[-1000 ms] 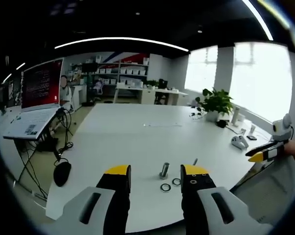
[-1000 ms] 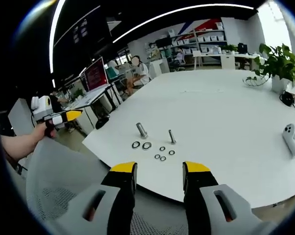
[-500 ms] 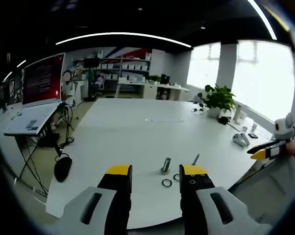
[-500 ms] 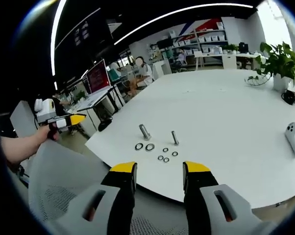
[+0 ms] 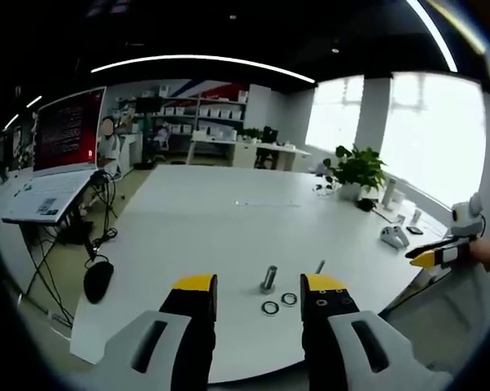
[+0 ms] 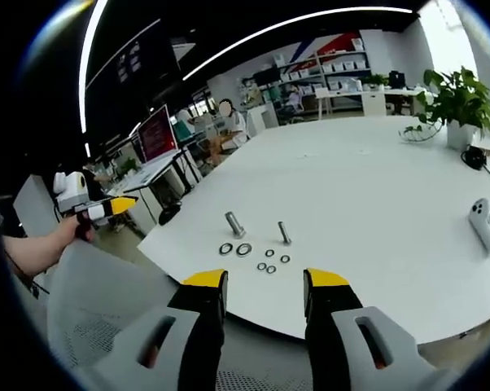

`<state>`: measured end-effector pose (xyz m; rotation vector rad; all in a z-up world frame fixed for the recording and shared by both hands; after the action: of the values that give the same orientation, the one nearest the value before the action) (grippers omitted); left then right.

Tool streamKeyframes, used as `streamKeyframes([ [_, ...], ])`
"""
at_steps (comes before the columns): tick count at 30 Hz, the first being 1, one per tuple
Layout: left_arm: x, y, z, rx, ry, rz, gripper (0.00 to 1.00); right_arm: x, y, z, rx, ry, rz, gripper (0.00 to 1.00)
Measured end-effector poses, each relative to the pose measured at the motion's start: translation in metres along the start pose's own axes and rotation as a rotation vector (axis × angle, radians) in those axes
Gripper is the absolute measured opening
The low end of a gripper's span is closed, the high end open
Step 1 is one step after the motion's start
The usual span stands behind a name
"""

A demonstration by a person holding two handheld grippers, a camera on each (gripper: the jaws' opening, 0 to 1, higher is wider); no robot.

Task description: Place the washer onto the threaded stud by aligning its center hole with the stud, sliding it down to the base, and recovering from edge contact or off-axis alignment until the washer reaches the visible bottom stop.

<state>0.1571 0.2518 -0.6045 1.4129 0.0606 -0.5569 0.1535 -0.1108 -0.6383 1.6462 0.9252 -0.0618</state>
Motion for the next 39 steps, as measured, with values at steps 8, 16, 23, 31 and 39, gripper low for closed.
streamKeyframes([
  [8,0.004,-0.003,0.005,-0.002,-0.047,-0.032,0.39,0.001,-0.002,0.003,0.005,-0.031,-0.029,0.40],
  [16,0.005,-0.005,0.008,-0.012,-0.084,-0.036,0.38,-0.001,-0.003,0.008,0.028,-0.066,-0.028,0.40],
  [23,0.007,-0.010,0.014,0.002,-0.124,-0.083,0.38,-0.002,-0.005,0.011,0.050,-0.090,-0.025,0.43],
  [31,0.009,-0.013,0.016,0.015,-0.141,-0.104,0.38,-0.002,-0.006,0.011,0.039,-0.098,-0.045,0.43],
  [39,0.009,-0.014,0.014,0.009,-0.126,-0.112,0.38,-0.003,-0.006,0.015,0.025,-0.128,-0.051,0.44],
])
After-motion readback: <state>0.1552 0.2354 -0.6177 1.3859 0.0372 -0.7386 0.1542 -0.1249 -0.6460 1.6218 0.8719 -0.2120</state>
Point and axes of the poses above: the point that each gripper's makers call its tool centre point, and the gripper's own axes: x roughly forward along the fingers, z roughly to its right, y roughly out of its top, the point moved 7 cm from there along -x, roughly backward along the fingers, and after that the axes turned 1 degree about z, right-handed, at the moved point
